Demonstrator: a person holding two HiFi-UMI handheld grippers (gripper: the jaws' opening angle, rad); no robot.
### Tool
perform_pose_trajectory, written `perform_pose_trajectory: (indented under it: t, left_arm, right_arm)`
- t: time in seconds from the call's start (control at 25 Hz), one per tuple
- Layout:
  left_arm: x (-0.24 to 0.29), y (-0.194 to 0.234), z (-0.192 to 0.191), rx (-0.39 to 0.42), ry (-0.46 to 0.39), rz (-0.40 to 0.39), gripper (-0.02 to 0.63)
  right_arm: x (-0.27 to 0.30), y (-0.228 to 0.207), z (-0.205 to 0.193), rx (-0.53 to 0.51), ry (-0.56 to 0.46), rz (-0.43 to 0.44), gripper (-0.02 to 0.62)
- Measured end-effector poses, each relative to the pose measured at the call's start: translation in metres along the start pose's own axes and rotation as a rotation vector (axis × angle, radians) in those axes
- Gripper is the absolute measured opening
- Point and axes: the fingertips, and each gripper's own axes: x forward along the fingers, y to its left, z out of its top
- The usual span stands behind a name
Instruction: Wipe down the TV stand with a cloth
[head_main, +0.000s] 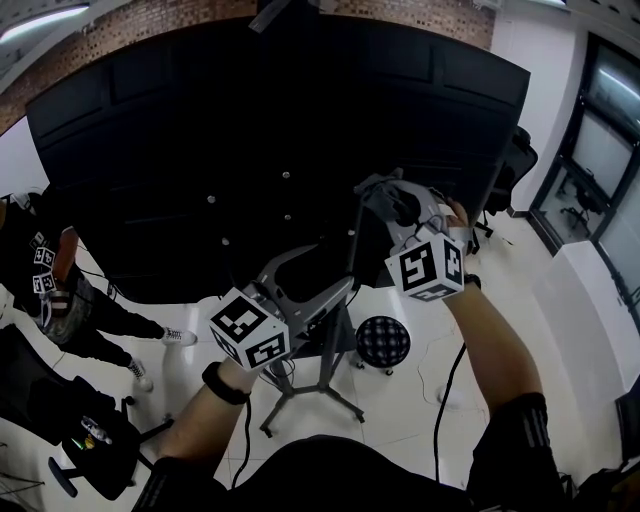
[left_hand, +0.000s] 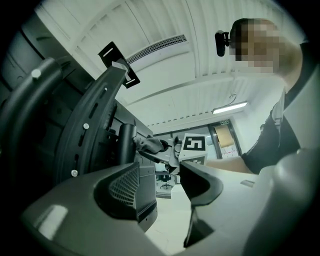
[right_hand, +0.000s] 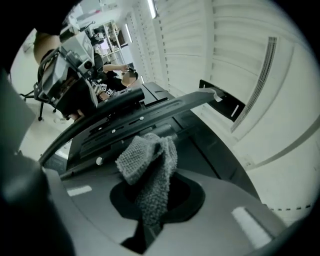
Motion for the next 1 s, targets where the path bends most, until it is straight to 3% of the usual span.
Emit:
perform_pose_trajectory:
  t: [0.4, 1.0]
  left_arm:
    - [0.017, 0.004, -0.014, -0.009, 0.024, 0.053, 0.276]
    - [0.057, -0.015, -0.025, -0.016, 0.028, 0.019, 0.276]
  right_arm:
    - [0.01, -0.011, -0.035, -0.013, -0.016, -0.001, 0.025]
    - [-0.028, -0.065, -0.129, 0.057, 0.142, -0.096, 0.025]
